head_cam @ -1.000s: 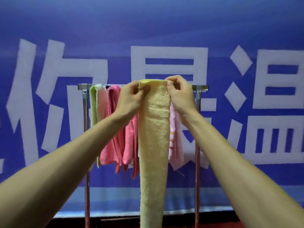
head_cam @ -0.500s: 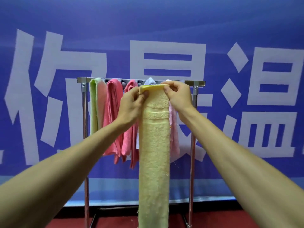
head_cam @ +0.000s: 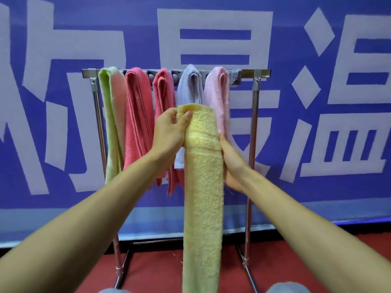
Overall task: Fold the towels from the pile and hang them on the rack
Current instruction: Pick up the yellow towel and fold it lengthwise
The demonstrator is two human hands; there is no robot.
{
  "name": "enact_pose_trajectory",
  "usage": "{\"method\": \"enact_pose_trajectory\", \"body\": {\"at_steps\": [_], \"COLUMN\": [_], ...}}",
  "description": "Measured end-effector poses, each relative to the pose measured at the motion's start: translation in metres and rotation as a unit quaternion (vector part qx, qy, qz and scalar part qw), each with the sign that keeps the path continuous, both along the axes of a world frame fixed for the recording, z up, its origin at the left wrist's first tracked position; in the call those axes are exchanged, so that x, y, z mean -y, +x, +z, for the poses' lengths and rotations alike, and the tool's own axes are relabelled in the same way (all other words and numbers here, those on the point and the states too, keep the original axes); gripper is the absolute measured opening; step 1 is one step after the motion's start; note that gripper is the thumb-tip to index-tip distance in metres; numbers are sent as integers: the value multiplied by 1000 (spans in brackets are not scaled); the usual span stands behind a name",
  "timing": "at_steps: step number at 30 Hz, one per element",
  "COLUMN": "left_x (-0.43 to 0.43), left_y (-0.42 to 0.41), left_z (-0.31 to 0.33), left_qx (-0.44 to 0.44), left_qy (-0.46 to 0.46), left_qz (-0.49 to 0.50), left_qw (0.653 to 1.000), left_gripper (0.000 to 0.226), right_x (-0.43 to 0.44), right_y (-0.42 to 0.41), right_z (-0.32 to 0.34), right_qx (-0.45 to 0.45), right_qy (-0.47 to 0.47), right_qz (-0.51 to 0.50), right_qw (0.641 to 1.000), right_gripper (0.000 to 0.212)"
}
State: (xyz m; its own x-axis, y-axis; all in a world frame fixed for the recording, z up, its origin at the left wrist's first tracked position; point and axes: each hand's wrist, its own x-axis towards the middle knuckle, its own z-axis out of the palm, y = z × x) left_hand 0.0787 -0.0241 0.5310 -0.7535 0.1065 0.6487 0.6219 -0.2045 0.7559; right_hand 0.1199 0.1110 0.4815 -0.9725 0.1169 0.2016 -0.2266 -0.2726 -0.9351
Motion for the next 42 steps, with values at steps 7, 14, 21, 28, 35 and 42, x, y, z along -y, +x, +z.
{"method": "enact_pose_trajectory", "body": {"at_steps": [7,14,21,28,35,42], "left_x": [-3,9,31,21,18,19], "left_y": [-36,-73,-91,-59,-35,-12], "left_z": [-48,-128,-233,-283,-279,-281], "left_qx": [241,406,510,511,449,367], "left_qy": [107,215,287,266,-24,-236], "left_qz": [-29,19,-13,-153,-153,-249], "left_qw": [964,888,811,803,880,864], "left_gripper": [20,3,8,38,43,35], "right_x": [-6,-5,-4,-2,-10,-20], "right_y": [-1,-18,-22,-26,-25,-17], "right_z": [-75,-143,-197,-200,-191,-188], "right_qx": [14,-12,53,96,139,157], "right_qy": [62,176,159,181,58,-135], "right_qz": [-22,-39,-57,-78,-111,-170], "right_qw": [998,984,984,976,982,963], "right_gripper": [41,8,5,11,14,11]}}
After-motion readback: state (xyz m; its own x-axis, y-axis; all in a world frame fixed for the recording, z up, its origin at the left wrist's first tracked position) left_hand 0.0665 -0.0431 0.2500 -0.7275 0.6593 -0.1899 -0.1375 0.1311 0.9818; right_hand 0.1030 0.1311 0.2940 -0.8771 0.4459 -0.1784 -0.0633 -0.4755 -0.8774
